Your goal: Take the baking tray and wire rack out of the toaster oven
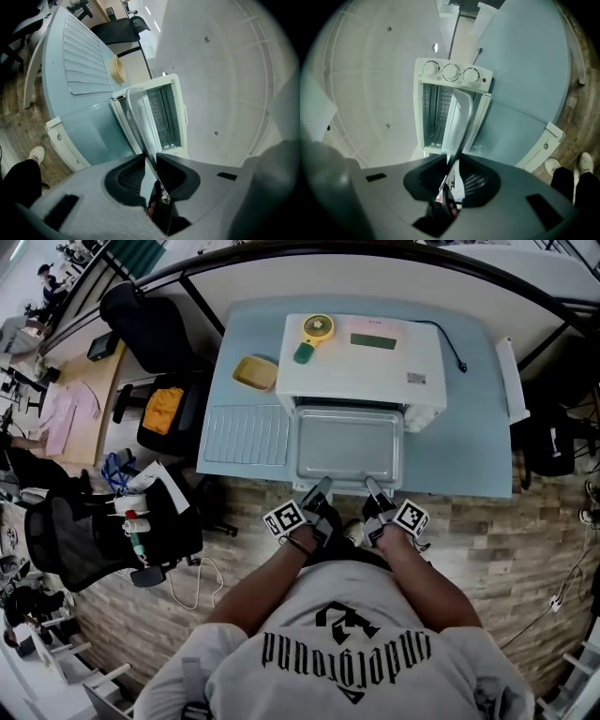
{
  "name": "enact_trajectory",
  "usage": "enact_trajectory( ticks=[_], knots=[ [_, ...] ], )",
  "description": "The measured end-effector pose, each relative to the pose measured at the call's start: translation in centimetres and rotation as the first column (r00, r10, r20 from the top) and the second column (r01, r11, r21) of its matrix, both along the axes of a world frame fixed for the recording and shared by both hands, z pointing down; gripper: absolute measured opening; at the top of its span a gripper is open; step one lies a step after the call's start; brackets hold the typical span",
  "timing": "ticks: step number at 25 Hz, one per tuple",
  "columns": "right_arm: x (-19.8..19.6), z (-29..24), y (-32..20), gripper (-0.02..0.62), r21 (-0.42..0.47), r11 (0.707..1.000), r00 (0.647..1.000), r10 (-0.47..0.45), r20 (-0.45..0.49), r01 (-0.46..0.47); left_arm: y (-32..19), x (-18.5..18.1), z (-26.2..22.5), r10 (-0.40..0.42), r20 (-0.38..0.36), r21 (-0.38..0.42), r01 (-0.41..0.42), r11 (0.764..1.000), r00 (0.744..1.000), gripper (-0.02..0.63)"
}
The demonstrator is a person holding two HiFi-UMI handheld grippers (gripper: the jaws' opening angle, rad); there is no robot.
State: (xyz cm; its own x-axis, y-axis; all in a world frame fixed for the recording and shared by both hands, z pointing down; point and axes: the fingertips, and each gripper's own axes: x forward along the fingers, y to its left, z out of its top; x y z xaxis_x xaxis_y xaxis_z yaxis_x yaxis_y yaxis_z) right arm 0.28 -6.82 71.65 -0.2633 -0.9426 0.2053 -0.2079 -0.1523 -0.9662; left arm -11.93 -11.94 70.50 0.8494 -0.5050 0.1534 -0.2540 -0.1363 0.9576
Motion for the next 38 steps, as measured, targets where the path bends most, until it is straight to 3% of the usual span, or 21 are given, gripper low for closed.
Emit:
enact_trajectory(
  ticks=[5, 9, 13, 17, 21, 24, 29, 38],
  knots=[
    [-0.9, -1.2, 1.9, 0.084, -0.013, 1.0, 1.0, -0.006, -0.009, 0.006, 1.9, -0.9, -0.8, 0.037, -0.008, 0.002, -0.037, 0.999, 0.999, 0.084],
    [-2.1, -2.4, 2.5, 0.081, 0.074, 0.997, 1.0, -0.017, 0.026, 0.015, 2.7, -1.5, -1.3, 0.084, -0.004, 0.014, -0.084, 0.996, 0.996, 0.083],
    [-2.0, -2.5, 3.7, 0.081, 0.024, 0.999, 1.0, 0.03, -0.004, -0.03, 3.1, -1.5, -1.8, 0.13, -0.009, 0.02, -0.13, 0.991, 0.991, 0.084],
    [-2.5, -3.8, 4.0, 0.081, 0.081, 0.994, 0.997, 0.07, 0.009, -0.071, 3.3, -1.6, -2.4, 0.181, -0.015, 0.028, -0.18, 0.983, 0.983, 0.084],
    [-2.5, -3.3, 5.9, 0.083, 0.012, 0.99, 0.99, 0.142, -0.022, -0.142, 3.7, -1.4, -3.0, 0.249, -0.019, 0.046, -0.248, 0.968, 0.968, 0.084],
    [-2.9, -3.8, 6.4, 0.083, 0.044, 0.982, 0.983, 0.184, -0.015, -0.183, 4.0, -1.4, -3.2, 0.295, -0.021, 0.06, -0.293, 0.954, 0.955, 0.084],
    [-3.3, -3.6, 7.9, 0.083, 0.011, 0.967, 0.966, 0.253, -0.047, -0.253, 4.2, -1.3, -3.4, 0.354, -0.028, 0.073, -0.351, 0.934, 0.935, 0.084],
    [-0.4, -5.7, 10.1, 0.084, 0.107, 0.929, 0.931, 0.36, -0.055, -0.353, 6.2, 2.7, -4.3, 0.478, -0.039, 0.103, -0.473, 0.875, 0.877, 0.084]
  ],
)
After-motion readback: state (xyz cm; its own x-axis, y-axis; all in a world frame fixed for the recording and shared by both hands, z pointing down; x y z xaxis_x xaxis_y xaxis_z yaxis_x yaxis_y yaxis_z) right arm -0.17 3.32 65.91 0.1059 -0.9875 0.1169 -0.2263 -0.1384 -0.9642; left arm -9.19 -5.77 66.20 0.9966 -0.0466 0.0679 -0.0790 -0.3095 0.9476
